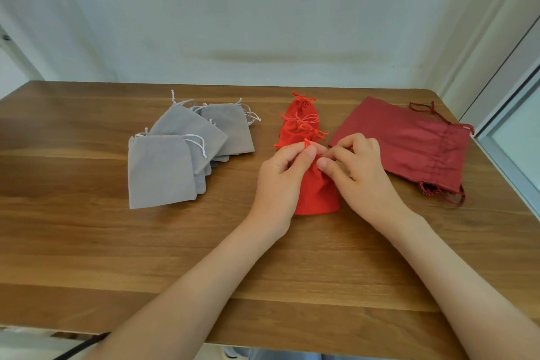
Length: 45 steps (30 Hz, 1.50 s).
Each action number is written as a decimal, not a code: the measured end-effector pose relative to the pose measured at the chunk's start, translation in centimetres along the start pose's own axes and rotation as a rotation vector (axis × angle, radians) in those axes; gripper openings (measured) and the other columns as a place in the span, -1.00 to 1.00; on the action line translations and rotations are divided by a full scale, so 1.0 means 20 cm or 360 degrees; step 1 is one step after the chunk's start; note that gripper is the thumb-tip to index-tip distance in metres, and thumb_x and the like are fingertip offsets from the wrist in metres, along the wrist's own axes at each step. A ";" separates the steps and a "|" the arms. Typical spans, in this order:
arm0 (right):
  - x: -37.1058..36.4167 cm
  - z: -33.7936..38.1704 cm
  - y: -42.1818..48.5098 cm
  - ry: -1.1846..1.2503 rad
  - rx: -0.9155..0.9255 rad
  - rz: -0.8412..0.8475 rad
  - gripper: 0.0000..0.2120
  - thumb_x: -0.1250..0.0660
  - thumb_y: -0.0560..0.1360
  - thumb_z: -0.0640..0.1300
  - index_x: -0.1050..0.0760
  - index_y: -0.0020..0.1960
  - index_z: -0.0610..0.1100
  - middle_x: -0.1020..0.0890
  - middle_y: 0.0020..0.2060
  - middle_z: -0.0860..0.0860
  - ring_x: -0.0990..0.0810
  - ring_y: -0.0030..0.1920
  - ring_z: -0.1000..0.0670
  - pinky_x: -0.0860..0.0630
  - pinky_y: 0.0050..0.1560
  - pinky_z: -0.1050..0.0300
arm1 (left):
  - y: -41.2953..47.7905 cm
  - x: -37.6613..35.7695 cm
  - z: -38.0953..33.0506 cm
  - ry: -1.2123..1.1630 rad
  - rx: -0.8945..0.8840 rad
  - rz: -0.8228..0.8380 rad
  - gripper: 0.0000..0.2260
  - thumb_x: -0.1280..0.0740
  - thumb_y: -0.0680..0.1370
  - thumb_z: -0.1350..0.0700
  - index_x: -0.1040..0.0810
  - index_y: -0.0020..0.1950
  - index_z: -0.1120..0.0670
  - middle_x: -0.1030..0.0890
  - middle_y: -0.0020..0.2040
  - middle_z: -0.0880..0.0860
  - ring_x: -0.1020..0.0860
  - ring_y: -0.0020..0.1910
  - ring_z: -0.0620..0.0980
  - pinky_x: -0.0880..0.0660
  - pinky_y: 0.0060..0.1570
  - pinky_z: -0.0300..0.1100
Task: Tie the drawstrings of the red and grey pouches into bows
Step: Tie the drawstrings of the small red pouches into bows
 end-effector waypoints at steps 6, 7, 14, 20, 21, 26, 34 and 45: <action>0.00 -0.02 -0.01 -0.0162 0.0049 0.0053 -0.59 -0.18 0.46 0.19 -0.59 -0.23 -0.12 -0.44 -0.05 0.06 -0.26 0.04 0.04 -0.10 0.01 0.11 | 0.02 0.02 0.04 0.0090 0.0042 -0.0008 -0.81 -0.27 0.59 0.14 -0.65 -0.07 -0.07 -0.65 -0.22 -0.13 -0.57 -0.09 -0.17 -0.47 0.04 -0.22; -0.01 -0.02 -0.01 -0.0210 0.0072 0.0062 -0.58 -0.17 0.46 0.18 -0.58 -0.26 -0.12 -0.46 -0.06 0.05 -0.26 0.04 0.04 -0.07 -0.03 0.12 | 0.02 0.02 0.04 0.0198 0.0000 -0.0022 -0.81 -0.26 0.60 0.14 -0.64 -0.05 -0.08 -0.63 -0.24 -0.15 -0.56 -0.12 -0.20 -0.45 0.00 -0.26; 0.00 -0.13 0.00 -0.0060 -0.0375 0.0195 -0.68 -0.30 0.54 0.00 -0.47 -0.31 -0.16 -0.46 -0.11 0.05 -0.30 0.05 0.02 -0.14 0.03 0.09 | 0.01 0.03 0.02 0.0437 -0.0088 -0.0113 -0.83 -0.30 0.57 0.16 -0.46 0.14 -0.02 -0.62 -0.28 -0.10 -0.57 -0.20 -0.17 -0.40 -0.17 -0.38; -0.06 -0.11 -0.02 0.1068 -0.0688 0.0257 -0.71 -0.22 0.57 -0.07 -0.40 -0.30 -0.14 -0.46 -0.28 0.05 -0.41 -0.17 0.09 -0.29 -0.03 0.15 | 0.03 0.05 0.08 0.0303 0.0026 -0.0172 -0.91 -0.35 0.54 0.19 -0.52 -0.10 0.00 -0.64 -0.25 -0.03 -0.57 -0.24 -0.18 -0.42 -0.16 -0.35; -0.07 -0.07 -0.02 0.1177 -0.0625 0.0295 -0.73 -0.18 0.57 -0.15 -0.41 -0.29 -0.15 -0.47 -0.33 0.07 -0.42 -0.23 0.12 -0.32 -0.08 0.22 | 0.03 0.05 0.09 0.0311 0.0027 -0.0176 -0.91 -0.35 0.53 0.19 -0.55 -0.11 0.00 -0.64 -0.24 -0.04 -0.57 -0.23 -0.18 -0.43 -0.14 -0.33; -0.09 0.00 -0.03 0.1223 -0.0471 0.0389 -0.83 -0.15 0.58 -0.30 -0.48 -0.13 -0.24 -0.51 -0.24 -0.02 -0.45 -0.21 0.10 -0.38 -0.16 0.30 | 0.04 0.06 0.10 0.0331 0.0020 -0.0227 -0.84 -0.36 0.52 0.18 -0.61 -0.18 -0.07 -0.65 -0.24 -0.15 -0.58 -0.17 -0.19 -0.44 -0.08 -0.31; -0.07 0.01 -0.03 0.0444 -0.0121 0.0195 -0.82 -0.27 0.50 -0.33 -0.51 -0.11 -0.06 -0.56 -0.28 0.08 -0.50 -0.23 0.10 -0.45 -0.11 0.11 | 0.04 0.07 0.12 0.0443 0.0094 -0.0219 -0.84 -0.33 0.54 0.15 -0.65 -0.18 -0.02 -0.65 -0.20 -0.11 -0.56 -0.15 -0.17 -0.44 -0.07 -0.24; -0.05 0.03 -0.04 0.0547 -0.0155 0.0063 -0.68 -0.32 0.50 -0.33 -0.33 0.11 -0.02 -0.57 -0.32 0.01 -0.52 -0.33 0.13 -0.41 -0.23 0.33 | 0.03 0.05 0.12 0.0515 0.0134 -0.0146 -0.85 -0.30 0.56 0.10 -0.67 -0.04 0.06 -0.66 -0.13 -0.10 -0.57 -0.09 -0.17 -0.46 0.02 -0.17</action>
Point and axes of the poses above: each hand's wrist, its own y-axis towards the middle knuckle, its own x-axis out of the back of the hand, z = x × y, the point moved 8 cm from there along y, towards the middle knuckle
